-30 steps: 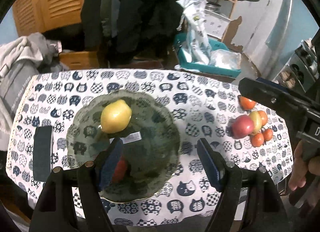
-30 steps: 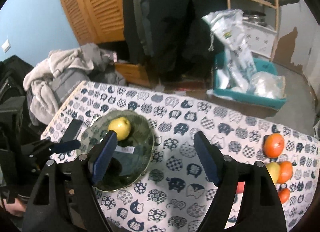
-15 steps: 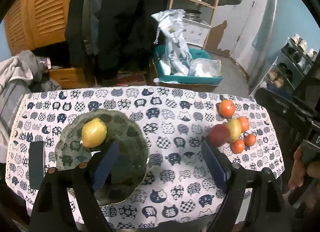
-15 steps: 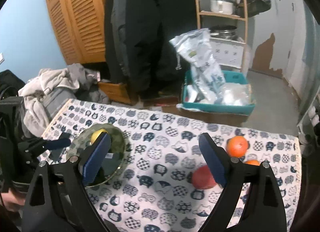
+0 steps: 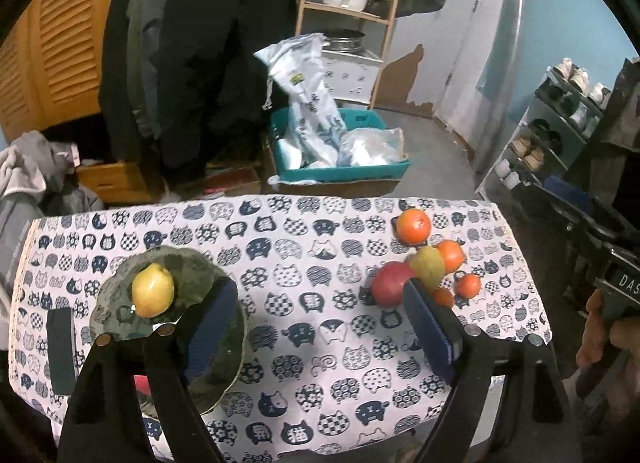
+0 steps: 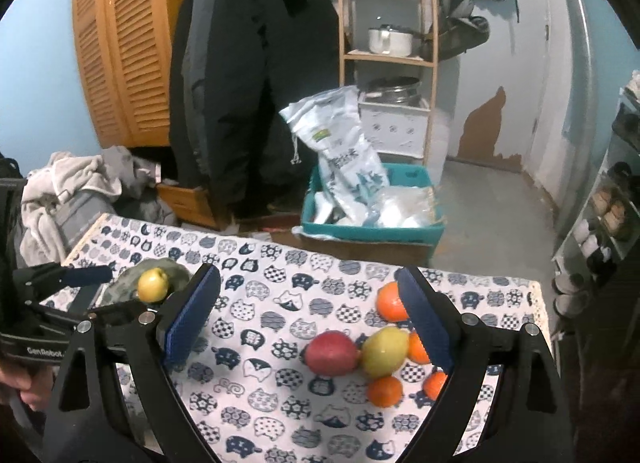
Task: Organize fruits
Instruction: 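Withdraw both open tools from the bowl back toward the fruit cluster, then grasp the second red apple with the left tool while the right tool grasps an orange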
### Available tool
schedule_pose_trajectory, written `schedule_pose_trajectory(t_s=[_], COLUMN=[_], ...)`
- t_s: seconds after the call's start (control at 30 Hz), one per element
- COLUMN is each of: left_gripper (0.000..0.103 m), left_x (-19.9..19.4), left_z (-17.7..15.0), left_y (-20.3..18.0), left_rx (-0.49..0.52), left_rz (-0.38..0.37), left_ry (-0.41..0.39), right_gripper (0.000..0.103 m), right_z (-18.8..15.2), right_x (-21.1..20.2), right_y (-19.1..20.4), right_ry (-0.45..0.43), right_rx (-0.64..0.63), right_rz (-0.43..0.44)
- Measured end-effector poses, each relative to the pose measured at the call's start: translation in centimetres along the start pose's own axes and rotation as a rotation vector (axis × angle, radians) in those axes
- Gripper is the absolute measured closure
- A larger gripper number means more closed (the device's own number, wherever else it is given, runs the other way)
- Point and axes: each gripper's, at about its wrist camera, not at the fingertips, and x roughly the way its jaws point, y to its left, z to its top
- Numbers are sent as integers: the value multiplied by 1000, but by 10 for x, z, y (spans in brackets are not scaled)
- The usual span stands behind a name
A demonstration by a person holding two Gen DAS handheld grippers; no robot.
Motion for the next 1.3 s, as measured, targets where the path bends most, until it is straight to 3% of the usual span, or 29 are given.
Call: schedule_pose_trajectory(t_s=[0.67, 1.3], left_gripper=[17, 17], left_x=[31, 133], left_z=[11, 11], left_y=[-62, -89], left_rx=[96, 132], left_rz=[-52, -108], left_ry=[52, 203], right_gripper=[14, 14], right_z=[-20, -49], right_x=[-12, 35], right_y=[-69, -127], right_ry=[20, 165], right_rx=[102, 246], right_rz=[-70, -112])
